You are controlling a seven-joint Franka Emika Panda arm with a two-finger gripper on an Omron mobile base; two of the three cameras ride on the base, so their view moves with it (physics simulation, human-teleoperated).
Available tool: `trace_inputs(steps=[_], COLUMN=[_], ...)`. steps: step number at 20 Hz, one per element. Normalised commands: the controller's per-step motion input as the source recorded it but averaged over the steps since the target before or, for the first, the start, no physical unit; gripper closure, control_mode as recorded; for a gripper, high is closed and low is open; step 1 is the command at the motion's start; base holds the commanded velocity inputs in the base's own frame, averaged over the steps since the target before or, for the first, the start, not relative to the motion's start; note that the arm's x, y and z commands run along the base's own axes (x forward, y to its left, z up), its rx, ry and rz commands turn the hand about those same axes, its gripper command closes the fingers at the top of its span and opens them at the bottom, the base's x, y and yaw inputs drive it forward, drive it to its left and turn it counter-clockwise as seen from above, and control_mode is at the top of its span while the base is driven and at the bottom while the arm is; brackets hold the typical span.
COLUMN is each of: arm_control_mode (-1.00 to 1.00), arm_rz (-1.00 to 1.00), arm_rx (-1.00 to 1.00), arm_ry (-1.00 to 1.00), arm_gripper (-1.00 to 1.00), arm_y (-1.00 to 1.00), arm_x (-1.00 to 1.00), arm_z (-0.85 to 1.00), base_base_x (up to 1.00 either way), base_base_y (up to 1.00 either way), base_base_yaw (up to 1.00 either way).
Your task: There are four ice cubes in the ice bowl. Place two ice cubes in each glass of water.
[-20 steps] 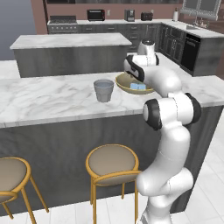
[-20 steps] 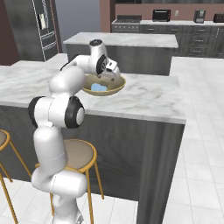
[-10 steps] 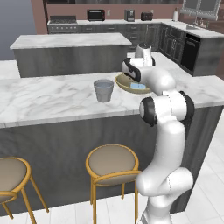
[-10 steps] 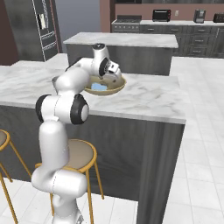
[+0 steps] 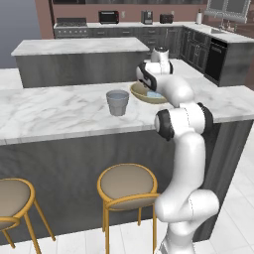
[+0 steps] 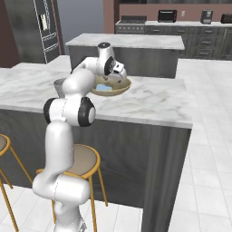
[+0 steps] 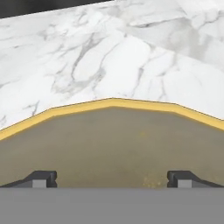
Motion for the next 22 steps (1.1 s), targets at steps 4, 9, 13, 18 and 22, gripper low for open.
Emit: trace_inputs(steps=[4,9,13,18,22], arm_control_mode=[-1.00,-1.00,-1.00,-1.00,-1.00], arm_rz=[0.00,-0.01,0.00,-0.01,-0.11], arm_rx=[0.00,0.00,0.00,0.00,0.00], arm_ry=[0.00,0.02,0.02,0.00,0.02], arm_gripper=[-1.00,-1.00,-1.00,-1.00,1.00], arm_y=[0.15,0.07,0.00,0.00,0.12], arm_x=[-0.19,-0.15,0.00,-0.02,-0.40], arm_z=[-0.09,-0.29,-0.58,-0.43,-0.32], base_base_x=[0.00,0.00,0.00,0.00,0.00], base_base_y=[0.00,0.00,0.00,0.00,0.00], base_base_yaw=[0.00,0.00,0.00,0.00,0.00])
